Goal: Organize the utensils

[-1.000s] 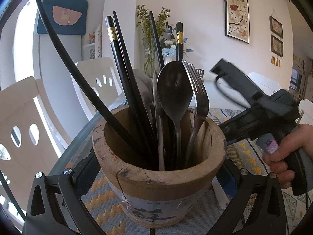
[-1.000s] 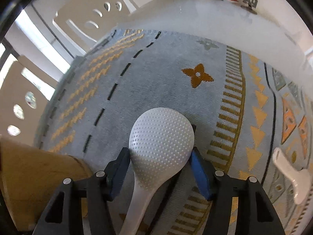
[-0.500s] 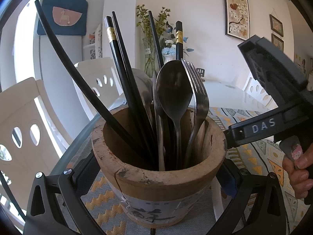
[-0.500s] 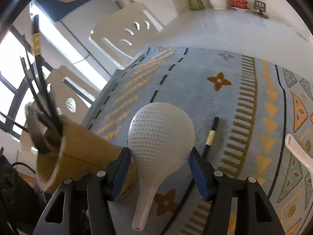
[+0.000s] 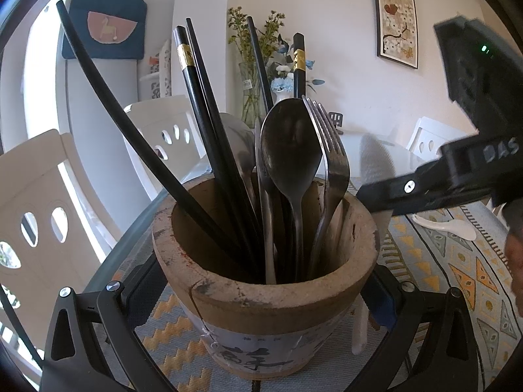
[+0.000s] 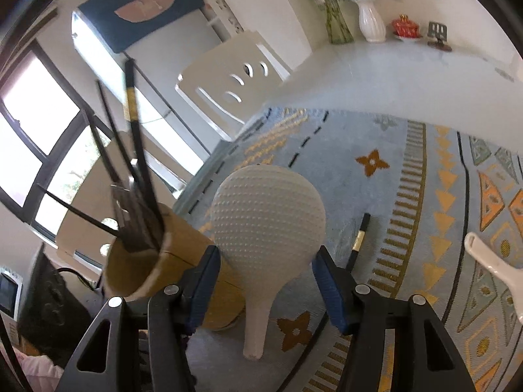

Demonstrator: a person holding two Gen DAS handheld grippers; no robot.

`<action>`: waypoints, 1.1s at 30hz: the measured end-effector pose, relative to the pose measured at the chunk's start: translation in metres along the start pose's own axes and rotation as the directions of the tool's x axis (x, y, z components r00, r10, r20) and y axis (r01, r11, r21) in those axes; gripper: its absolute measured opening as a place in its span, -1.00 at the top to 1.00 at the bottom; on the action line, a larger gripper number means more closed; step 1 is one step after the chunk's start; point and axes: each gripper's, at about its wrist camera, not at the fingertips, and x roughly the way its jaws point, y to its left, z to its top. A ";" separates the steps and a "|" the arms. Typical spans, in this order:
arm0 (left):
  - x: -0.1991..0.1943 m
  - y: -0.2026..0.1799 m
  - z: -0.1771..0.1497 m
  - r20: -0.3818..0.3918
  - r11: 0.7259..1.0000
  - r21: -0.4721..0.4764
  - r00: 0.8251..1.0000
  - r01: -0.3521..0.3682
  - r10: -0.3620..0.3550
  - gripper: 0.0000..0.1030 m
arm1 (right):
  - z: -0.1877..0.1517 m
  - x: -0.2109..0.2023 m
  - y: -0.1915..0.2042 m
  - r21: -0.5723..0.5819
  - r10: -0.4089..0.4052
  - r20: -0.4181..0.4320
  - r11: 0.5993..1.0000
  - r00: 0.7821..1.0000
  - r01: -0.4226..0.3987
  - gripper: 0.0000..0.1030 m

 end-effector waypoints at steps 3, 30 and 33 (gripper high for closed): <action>0.000 0.000 0.000 0.000 1.000 0.001 1.000 0.000 0.000 -1.00 | 0.001 -0.011 0.003 -0.006 0.007 0.028 1.000 1.000 -0.006 0.14; 0.000 0.005 -0.001 -0.010 1.000 -0.011 1.000 0.017 -0.017 -1.00 | 0.050 0.120 -0.026 0.049 -0.201 -0.239 0.975 0.950 0.219 -0.37; 0.002 0.006 -0.002 -0.019 1.000 -0.014 1.000 0.020 -0.020 -1.00 | 0.043 0.124 -0.015 -0.079 -0.296 -0.192 0.955 0.936 0.286 -0.14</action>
